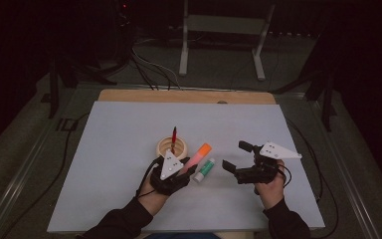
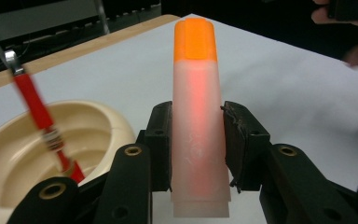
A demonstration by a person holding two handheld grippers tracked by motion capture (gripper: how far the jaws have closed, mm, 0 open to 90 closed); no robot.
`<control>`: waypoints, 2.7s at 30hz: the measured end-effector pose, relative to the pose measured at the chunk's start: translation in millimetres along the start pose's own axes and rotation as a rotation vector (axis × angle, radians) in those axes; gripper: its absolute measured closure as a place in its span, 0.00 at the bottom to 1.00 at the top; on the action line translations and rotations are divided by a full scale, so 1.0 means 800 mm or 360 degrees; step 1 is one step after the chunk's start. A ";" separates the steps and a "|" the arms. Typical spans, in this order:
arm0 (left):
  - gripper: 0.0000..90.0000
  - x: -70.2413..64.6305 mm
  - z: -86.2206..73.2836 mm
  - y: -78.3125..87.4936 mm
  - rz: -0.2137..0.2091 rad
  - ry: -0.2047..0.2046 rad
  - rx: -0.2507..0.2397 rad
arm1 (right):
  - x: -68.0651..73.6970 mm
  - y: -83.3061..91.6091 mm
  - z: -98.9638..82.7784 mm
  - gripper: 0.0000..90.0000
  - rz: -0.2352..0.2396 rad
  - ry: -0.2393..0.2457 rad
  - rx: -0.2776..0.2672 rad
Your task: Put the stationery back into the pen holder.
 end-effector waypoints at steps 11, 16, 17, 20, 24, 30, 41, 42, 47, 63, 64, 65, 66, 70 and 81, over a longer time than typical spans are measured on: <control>0.73 0.012 -0.005 0.018 0.0062 -0.0034 -0.0068 | 0.015 -0.010 0.003 0.02 0.0075 -0.0117 0.0056; 0.73 0.014 -0.011 0.020 0.0057 -0.0021 -0.0072 | 0.021 -0.014 0.008 0.02 0.0087 -0.0142 0.0052; 0.73 0.014 -0.011 0.020 0.0057 -0.0021 -0.0073 | 0.023 -0.014 0.010 0.02 0.0093 -0.0150 0.0048; 0.73 0.015 -0.013 0.020 0.0065 -0.0022 -0.0077 | 0.025 -0.019 0.015 0.02 0.0052 -0.0208 0.0040; 0.73 0.017 -0.012 0.022 0.0086 -0.0017 -0.0103 | 0.034 -0.024 0.023 0.02 0.0056 -0.0296 0.0020; 0.73 0.018 -0.010 0.025 0.0092 -0.0007 -0.0128 | 0.055 -0.033 0.030 0.02 0.0136 -0.0357 0.0005; 0.73 0.019 -0.004 0.032 0.0099 0.0003 -0.0194 | 0.076 -0.054 0.030 0.29 0.0351 -0.0777 0.0041; 0.73 0.018 -0.004 0.032 0.0097 0.0000 -0.0197 | 0.075 -0.054 0.029 0.33 0.0366 -0.0815 0.0045; 0.73 0.013 -0.003 0.032 0.0079 -0.0010 -0.0210 | 0.062 -0.058 0.027 0.46 0.0378 -0.0998 0.0049; 0.73 0.009 -0.003 0.030 0.0048 -0.0022 -0.0207 | 0.070 -0.087 0.013 0.79 0.0532 -0.1197 0.0159; 0.73 0.009 -0.004 0.029 0.0045 -0.0024 -0.0202 | 0.070 -0.087 0.012 0.79 0.0540 -0.1204 0.0159; 0.73 0.008 -0.004 0.029 0.0042 -0.0024 -0.0200 | 0.069 -0.088 0.011 0.79 0.0559 -0.1220 0.0165; 0.73 0.008 -0.004 0.028 0.0034 -0.0024 -0.0199 | 0.069 -0.089 0.011 0.79 0.0564 -0.1224 0.0163; 0.73 0.007 -0.005 0.027 0.0009 -0.0012 -0.0192 | 0.069 -0.089 0.010 0.80 0.0578 -0.1232 0.0172; 0.70 0.007 -0.005 0.026 -0.0050 0.0049 -0.0184 | 0.082 -0.083 0.021 0.82 0.0428 -0.0901 0.0188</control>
Point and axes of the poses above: each handheld gripper's, and its own axes: y roughly backward along the jaws, z roughly out of its top, x roughly to its left, the point moved 10 cm from there along -y, roughly forward along the jaws, and after that the axes turned 8 degrees about x, right-handed, at the moved point
